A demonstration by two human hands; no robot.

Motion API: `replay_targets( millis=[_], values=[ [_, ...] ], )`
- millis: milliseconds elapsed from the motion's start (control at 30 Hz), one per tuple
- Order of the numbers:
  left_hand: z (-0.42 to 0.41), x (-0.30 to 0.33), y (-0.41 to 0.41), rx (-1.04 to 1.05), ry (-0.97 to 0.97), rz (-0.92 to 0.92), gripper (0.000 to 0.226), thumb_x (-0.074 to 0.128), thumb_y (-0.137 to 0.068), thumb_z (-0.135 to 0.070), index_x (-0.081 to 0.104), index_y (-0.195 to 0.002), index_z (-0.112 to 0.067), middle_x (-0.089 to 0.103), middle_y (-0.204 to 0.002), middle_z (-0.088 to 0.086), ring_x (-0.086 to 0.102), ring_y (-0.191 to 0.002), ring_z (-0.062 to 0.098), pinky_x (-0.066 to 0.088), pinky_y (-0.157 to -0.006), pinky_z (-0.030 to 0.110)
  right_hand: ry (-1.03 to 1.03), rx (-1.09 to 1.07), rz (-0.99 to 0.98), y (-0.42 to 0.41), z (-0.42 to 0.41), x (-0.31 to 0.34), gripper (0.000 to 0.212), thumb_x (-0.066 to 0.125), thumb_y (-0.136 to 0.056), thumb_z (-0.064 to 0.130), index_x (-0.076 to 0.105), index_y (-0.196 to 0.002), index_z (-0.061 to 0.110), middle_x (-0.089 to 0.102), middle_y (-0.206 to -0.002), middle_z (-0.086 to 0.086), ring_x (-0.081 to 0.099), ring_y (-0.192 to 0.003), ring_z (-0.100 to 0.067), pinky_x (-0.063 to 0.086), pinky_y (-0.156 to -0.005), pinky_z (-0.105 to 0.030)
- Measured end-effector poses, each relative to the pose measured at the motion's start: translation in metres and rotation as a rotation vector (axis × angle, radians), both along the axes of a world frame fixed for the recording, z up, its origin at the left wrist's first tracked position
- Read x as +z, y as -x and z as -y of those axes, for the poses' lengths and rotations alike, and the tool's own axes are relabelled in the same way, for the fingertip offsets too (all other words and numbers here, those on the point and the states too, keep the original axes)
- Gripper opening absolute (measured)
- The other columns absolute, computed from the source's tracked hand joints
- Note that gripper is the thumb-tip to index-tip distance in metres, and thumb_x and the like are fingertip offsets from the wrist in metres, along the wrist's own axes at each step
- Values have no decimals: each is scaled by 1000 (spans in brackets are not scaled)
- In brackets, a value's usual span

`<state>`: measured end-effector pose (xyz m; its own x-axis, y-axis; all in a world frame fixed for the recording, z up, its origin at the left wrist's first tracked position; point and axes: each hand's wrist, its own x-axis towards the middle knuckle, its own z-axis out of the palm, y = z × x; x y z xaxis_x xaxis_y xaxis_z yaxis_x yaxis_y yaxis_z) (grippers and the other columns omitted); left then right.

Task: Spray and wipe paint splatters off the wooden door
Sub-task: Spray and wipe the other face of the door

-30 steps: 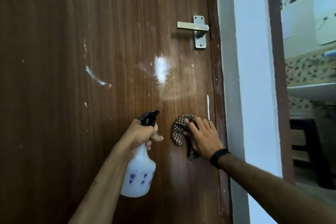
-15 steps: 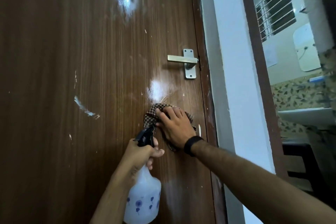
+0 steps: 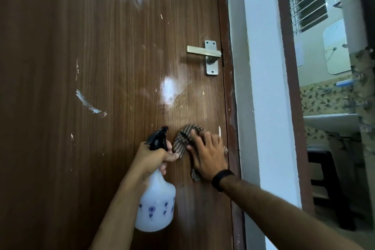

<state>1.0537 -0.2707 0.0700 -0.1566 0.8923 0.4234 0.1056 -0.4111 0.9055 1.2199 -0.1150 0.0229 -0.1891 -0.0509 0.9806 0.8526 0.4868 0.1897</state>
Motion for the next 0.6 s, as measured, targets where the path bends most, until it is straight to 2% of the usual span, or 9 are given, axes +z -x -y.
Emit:
replay_targets(
  millis=[100,167,267,300,367,467,600],
  values=[
    [-3,-6,-7,-3,12,-24,22,69,-82,12,61,-87,-8,56,-73,12,38,-38,12,38,-41,23,3,-3,94,-7,-1,-23,42,45,-98,43,46,-133,19,55,-110,-10,47,-95,-25,47,-80,-42],
    [-5,-9,-10,-10,20,-29,24,69,-81,12,60,-84,-10,59,-70,8,38,-40,12,38,-43,23,78,-10,-51,-10,-2,-4,41,40,-98,44,44,-131,20,53,-112,-11,47,-94,-25,46,-81,-41],
    [-7,-13,-11,-21,44,-47,25,68,-80,13,60,-83,-11,60,-69,6,38,-41,12,38,-46,24,203,-69,-452,-17,-4,49,37,37,-100,42,45,-126,17,51,-111,-12,48,-94,-27,46,-82,-45],
    [-7,-14,-11,-26,53,-55,25,68,-80,13,60,-83,-11,60,-71,7,38,-41,12,38,-46,24,219,-90,-520,-21,-3,65,36,39,-100,40,47,-125,15,51,-109,-12,48,-95,-27,46,-82,-46],
    [-7,-15,-10,-35,68,-71,25,67,-80,13,59,-83,-11,61,-74,9,39,-40,11,38,-47,24,206,-115,-534,-25,-2,79,35,42,-101,38,49,-124,13,52,-109,-11,49,-97,-28,45,-82,-45],
    [-9,-16,-9,-44,73,-79,25,68,-80,12,60,-84,-10,61,-76,10,38,-41,11,38,-47,24,209,-121,-441,-27,0,47,36,45,-101,36,48,-128,12,51,-109,-11,48,-95,-27,46,-82,-43],
    [-10,-18,-13,-78,87,-74,22,70,-80,11,63,-85,-9,62,-71,5,38,-41,11,39,-45,24,277,-158,-366,-27,-4,-58,38,40,-102,36,44,-130,11,53,-109,-13,49,-91,-28,48,-80,-44]
  ],
)
